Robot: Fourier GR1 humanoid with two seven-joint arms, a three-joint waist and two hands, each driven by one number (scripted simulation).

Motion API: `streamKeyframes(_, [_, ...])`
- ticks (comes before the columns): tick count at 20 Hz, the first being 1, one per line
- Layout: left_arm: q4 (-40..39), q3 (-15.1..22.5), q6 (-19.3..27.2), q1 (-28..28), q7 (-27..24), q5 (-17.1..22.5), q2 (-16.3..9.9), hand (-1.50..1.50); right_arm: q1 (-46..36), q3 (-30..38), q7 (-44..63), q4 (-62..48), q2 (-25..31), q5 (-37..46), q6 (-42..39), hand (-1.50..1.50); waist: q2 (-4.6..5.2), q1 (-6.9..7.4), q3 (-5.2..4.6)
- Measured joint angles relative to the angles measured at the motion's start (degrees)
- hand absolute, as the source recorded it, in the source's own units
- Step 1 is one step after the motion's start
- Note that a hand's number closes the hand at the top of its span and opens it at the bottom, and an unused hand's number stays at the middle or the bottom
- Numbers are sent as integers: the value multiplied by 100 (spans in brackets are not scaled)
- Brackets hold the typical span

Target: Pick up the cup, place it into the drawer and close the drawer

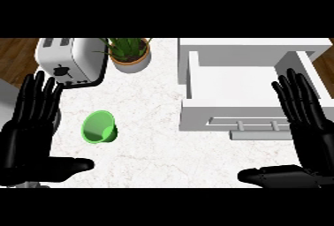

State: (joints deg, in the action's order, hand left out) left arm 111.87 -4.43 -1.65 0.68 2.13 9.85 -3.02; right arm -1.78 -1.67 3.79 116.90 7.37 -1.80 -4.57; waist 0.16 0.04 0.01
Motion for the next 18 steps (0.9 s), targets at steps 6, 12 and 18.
streamKeyframes(6, [-729,-318,-119,-6,-267,203,-46,-150,-404,196,145,-365,75,-199,-185,-150,-10,2,-1])
streamKeyframes(12, [-1752,-630,-314,110,-666,216,-244,-150,-819,407,148,-697,151,-297,-284,-150,-9,-1,-2])
streamKeyframes(18, [-2495,-719,-355,-27,-1161,39,-244,-150,-934,486,64,-815,165,-251,-346,-150,-14,-2,-3])
